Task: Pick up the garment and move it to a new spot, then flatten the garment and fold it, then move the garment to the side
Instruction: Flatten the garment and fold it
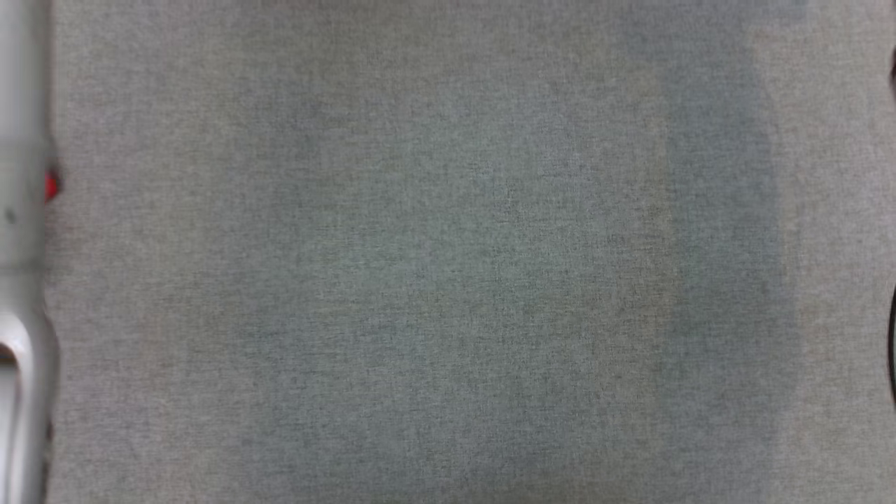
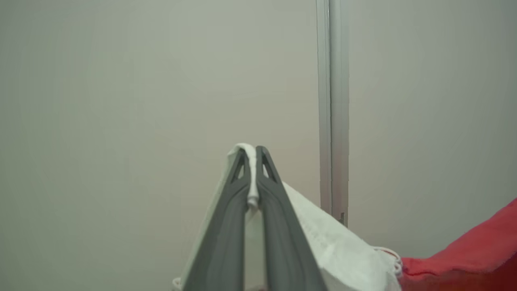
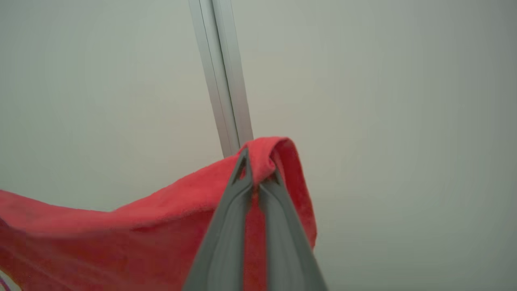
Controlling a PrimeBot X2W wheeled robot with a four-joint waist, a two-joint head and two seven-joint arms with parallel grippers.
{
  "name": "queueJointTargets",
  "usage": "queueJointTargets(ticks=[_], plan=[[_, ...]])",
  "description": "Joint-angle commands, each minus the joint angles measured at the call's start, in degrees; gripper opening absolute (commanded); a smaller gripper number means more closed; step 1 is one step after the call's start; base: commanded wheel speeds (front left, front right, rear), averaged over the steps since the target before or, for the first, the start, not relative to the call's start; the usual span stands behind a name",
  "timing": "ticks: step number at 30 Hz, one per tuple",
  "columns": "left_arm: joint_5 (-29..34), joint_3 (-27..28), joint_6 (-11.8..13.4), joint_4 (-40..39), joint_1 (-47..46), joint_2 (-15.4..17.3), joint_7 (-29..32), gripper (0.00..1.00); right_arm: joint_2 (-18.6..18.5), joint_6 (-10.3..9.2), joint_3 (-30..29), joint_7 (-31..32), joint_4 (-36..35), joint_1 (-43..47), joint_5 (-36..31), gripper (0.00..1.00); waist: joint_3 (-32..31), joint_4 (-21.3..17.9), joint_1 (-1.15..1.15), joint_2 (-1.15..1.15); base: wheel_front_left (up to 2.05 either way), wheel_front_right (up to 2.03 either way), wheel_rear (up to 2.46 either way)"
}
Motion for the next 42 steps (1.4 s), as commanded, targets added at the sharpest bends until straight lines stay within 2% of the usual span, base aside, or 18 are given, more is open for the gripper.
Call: queueJointTargets(ticks=[1, 8, 15, 23, 32, 42], plan=[[-0.9, 0.4, 0.3, -1.1, 3.7, 0.4, -0.4, 0.00, 0.1, 0.03, 0.3, -0.5, -0.6, 3.0, 0.6, 0.00, -0.6, 0.1, 0.00, 0.00, 0.00, 0.00, 0.00], [-3.1, 2.0, 3.7, -12.1, 25.6, 1.5, -0.9, 0.00, 0.4, 0.03, 1.4, -0.8, -8.2, 20.2, 3.6, 0.00, -4.3, 0.3, 0.00, 0.00, 0.00, 0.00, 0.00], [-5.3, 3.6, 8.6, -23.8, 48.2, 0.1, -1.1, 0.00, 1.7, 0.03, 1.4, -0.8, -16.8, 40.1, 6.2, 0.00, -9.2, 1.0, 0.00, 0.00, 0.00, 0.00, 0.00], [-6.1, 2.6, 11.7, -32.0, 68.7, -1.9, -1.2, 0.00, 3.2, 0.02, 0.3, -0.4, -20.0, 58.5, 7.6, 0.00, -15.2, 1.6, 0.00, 0.00, 0.00, 0.00, 0.00], [-5.5, 2.6, 14.4, -36.9, 84.7, -3.4, -1.2, 0.00, 5.3, 0.02, -3.7, 1.3, -23.5, 73.4, 3.7, 0.00, -22.1, 1.8, 0.00, 0.00, 0.00, 0.00, 0.00], [-5.0, 0.3, 15.1, -40.0, 93.9, -2.3, -0.2, 0.00, 5.9, 0.02, -8.3, 8.8, -36.0, 86.6, -0.5, 0.00, -25.2, 2.3, 0.00, 0.00, 0.00, 0.00, 0.00]])
